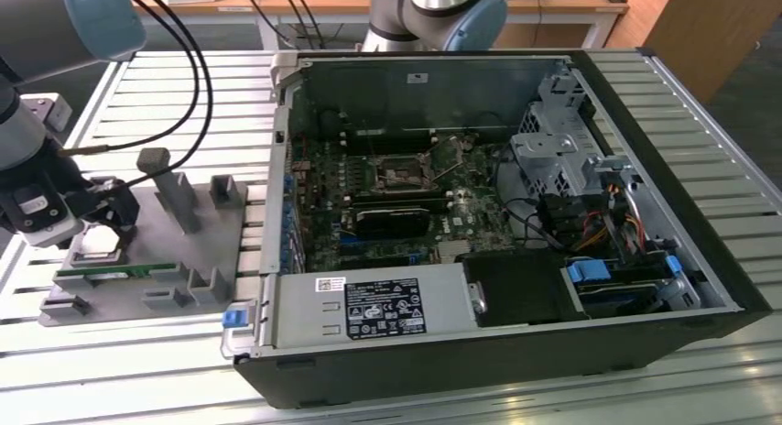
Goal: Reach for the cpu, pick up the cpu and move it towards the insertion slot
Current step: 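Pick up the cpu and move it towards the insertion slot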
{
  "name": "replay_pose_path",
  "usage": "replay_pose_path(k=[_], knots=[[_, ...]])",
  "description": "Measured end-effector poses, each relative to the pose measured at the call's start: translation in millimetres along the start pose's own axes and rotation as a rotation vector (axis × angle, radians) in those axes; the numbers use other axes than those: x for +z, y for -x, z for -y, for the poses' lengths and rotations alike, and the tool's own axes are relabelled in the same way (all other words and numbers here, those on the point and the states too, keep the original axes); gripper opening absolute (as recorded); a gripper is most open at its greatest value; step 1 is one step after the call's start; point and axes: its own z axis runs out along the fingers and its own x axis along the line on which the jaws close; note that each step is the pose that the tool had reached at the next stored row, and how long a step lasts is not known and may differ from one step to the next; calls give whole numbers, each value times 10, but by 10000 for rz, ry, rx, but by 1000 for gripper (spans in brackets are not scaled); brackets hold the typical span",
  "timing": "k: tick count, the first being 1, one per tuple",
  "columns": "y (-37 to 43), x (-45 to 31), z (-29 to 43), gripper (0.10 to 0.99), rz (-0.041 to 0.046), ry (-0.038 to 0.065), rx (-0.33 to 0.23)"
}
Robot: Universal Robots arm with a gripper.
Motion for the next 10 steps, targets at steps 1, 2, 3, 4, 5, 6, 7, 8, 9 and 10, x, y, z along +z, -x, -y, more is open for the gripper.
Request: replay_pose_path(k=[1,2,3,4,5,6,7,8,9,10], knots=[[-1,6,-6,780,-2,-1,11],[-1,12,-14,780,-2,-1,28],[-4,21,-17,714,2,1,49],[-7,25,-21,714,2,0,67],[-9,28,-22,714,1,-1,80],[-12,30,-22,694,2,-1,88],[-15,33,-23,694,3,0,94],[-16,34,-23,627,4,0,98],[-17,34,-24,627,3,0,100],[-17,34,-24,612,3,0,100]])
